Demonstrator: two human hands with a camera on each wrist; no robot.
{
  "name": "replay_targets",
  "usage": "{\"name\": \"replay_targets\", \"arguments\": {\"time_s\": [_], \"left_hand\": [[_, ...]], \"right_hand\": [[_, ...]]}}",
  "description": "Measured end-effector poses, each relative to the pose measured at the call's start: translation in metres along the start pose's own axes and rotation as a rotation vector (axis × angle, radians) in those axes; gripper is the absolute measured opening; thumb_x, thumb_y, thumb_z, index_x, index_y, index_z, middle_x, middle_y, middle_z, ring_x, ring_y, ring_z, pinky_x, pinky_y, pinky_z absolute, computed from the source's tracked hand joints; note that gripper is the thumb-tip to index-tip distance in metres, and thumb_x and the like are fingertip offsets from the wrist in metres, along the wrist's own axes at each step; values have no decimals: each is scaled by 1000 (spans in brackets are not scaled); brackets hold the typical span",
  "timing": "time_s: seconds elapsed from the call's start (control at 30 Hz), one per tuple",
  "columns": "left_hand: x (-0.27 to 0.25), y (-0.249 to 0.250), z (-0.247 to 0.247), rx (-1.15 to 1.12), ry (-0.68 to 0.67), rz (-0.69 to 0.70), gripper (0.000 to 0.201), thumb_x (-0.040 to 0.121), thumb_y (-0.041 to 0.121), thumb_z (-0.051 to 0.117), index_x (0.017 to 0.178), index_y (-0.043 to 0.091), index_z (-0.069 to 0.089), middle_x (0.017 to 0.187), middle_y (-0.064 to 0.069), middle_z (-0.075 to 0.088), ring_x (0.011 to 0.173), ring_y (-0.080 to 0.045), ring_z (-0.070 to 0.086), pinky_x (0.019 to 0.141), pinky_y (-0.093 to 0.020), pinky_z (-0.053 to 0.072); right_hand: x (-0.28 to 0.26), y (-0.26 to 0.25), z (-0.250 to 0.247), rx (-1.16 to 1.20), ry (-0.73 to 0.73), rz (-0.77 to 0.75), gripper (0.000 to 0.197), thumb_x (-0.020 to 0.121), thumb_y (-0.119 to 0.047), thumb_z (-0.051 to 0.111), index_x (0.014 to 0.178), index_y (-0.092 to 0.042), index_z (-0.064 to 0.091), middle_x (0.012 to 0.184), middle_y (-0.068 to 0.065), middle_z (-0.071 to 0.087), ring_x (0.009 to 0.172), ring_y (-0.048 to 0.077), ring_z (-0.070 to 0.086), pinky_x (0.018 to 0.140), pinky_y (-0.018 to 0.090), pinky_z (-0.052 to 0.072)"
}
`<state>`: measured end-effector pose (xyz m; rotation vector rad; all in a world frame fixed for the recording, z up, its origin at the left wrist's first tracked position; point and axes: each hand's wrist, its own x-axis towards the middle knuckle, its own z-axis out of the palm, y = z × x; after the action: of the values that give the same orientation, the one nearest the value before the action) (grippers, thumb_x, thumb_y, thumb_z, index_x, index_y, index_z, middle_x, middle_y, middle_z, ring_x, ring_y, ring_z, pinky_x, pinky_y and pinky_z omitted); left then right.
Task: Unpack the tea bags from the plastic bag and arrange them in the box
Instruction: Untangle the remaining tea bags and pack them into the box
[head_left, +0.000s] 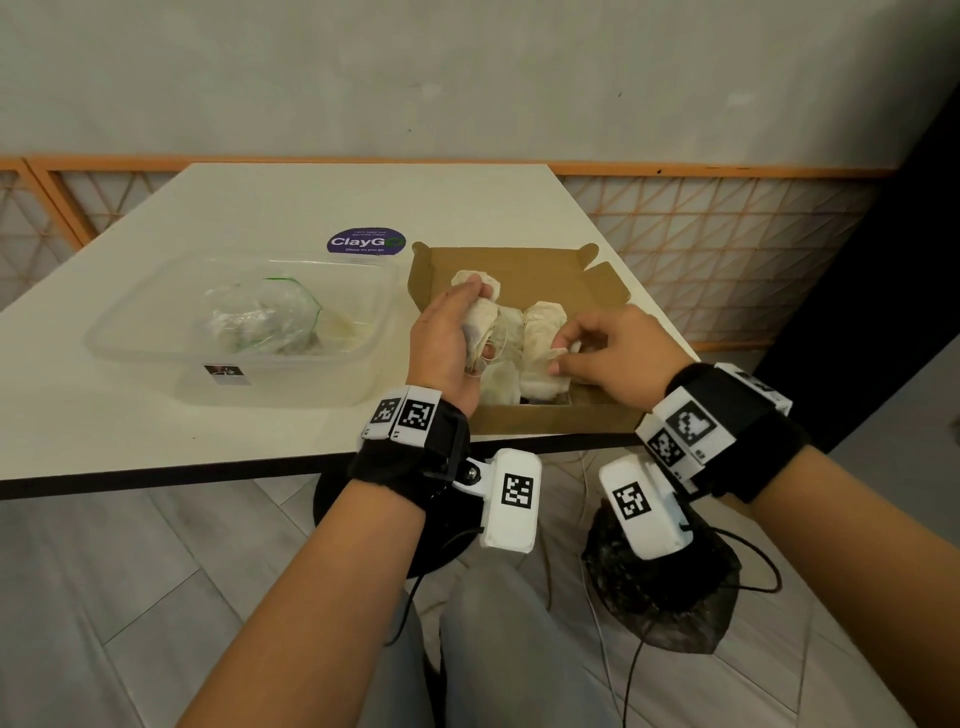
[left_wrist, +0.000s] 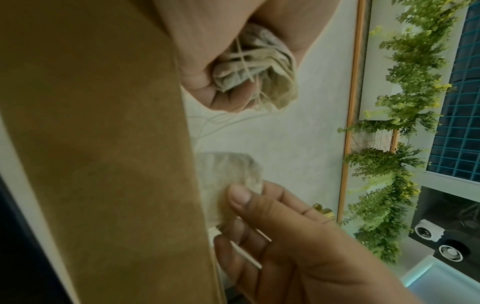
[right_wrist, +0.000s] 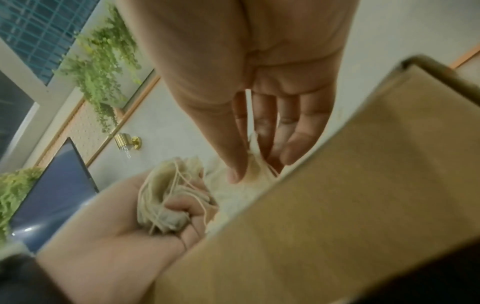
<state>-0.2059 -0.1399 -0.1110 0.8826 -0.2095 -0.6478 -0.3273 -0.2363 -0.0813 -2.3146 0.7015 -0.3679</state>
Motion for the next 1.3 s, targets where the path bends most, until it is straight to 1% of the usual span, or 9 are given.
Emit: {"name": "replay_targets", "arguments": {"time_s": [0.1, 0.23, 0.37, 0.5, 0.63, 0.8, 1.0, 1.13, 1.3], "left_hand": [[-1, 0, 0, 22, 7, 8, 17, 92, 19, 55, 76, 15, 58, 68, 1, 52, 47, -7, 51, 42, -16, 38], [-2, 0, 1, 2, 17, 16, 18, 93, 17, 54, 76, 13, 57, 66, -1, 51, 43, -7, 51, 39, -14, 37], [-3, 0, 2, 5, 20, 23, 19, 93, 16, 53, 75, 12, 57, 65, -1, 51, 42, -6, 50, 38, -13, 36], [-5, 1, 3, -1, 6, 13, 19, 94, 16, 53, 76, 11, 56, 64, 0, 52, 42, -6, 50, 38, -12, 36], [-2, 0, -1, 6, -2, 10, 19, 94, 17, 53, 76, 12, 58, 68, 1, 53, 45, -5, 50, 38, -14, 35], [0, 1, -4, -51, -59, -60, 25, 97, 26, 47, 78, 14, 58, 62, 1, 49, 47, -6, 46, 39, -15, 33], [3, 11, -9, -269, -112, -270, 33, 95, 33, 39, 97, 9, 63, 79, -5, 60, 64, -13, 52, 49, -16, 42], [8, 12, -11, -283, -101, -277, 32, 93, 30, 40, 110, 10, 58, 92, -5, 60, 71, -15, 53, 52, -19, 43], [11, 9, -11, -243, -92, -262, 30, 93, 30, 41, 100, 11, 63, 90, -2, 61, 70, -13, 52, 52, -20, 41]], "right_hand": [[4, -6, -10, 36, -134, -19, 13, 79, -3, 68, 80, -16, 65, 71, 4, 61, 62, 12, 52, 65, 25, 47], [13, -6, -14, 99, -262, 62, 29, 79, 11, 60, 86, -16, 57, 50, -9, 50, 44, 8, 46, 50, 21, 43], [18, 0, 0, 43, -262, 123, 44, 78, 9, 63, 110, -19, 50, 76, 1, 52, 59, 17, 54, 60, 31, 50], [21, 7, 8, -84, -112, 66, 50, 77, 0, 67, 116, -20, 44, 83, 0, 57, 72, 16, 55, 61, 24, 46], [10, 0, -1, -98, 119, -86, 23, 83, 0, 50, 98, -17, 52, 79, -1, 54, 65, 11, 49, 59, 17, 39], [-5, 3, 5, -226, -259, -130, 23, 89, -9, 50, 96, -18, 69, 86, -12, 57, 72, 1, 51, 60, 1, 39], [4, 27, 16, 158, 121, -121, 24, 84, 0, 55, 82, -21, 66, 90, -5, 61, 75, -2, 52, 67, -1, 37], [-5, 20, 11, 265, 77, -266, 25, 78, 7, 56, 71, -17, 62, 79, -5, 55, 70, 0, 48, 66, 6, 38], [1, 22, 16, -67, -148, -247, 26, 75, -33, 73, 98, -23, 69, 83, -7, 53, 72, 5, 47, 69, 13, 38]]}}
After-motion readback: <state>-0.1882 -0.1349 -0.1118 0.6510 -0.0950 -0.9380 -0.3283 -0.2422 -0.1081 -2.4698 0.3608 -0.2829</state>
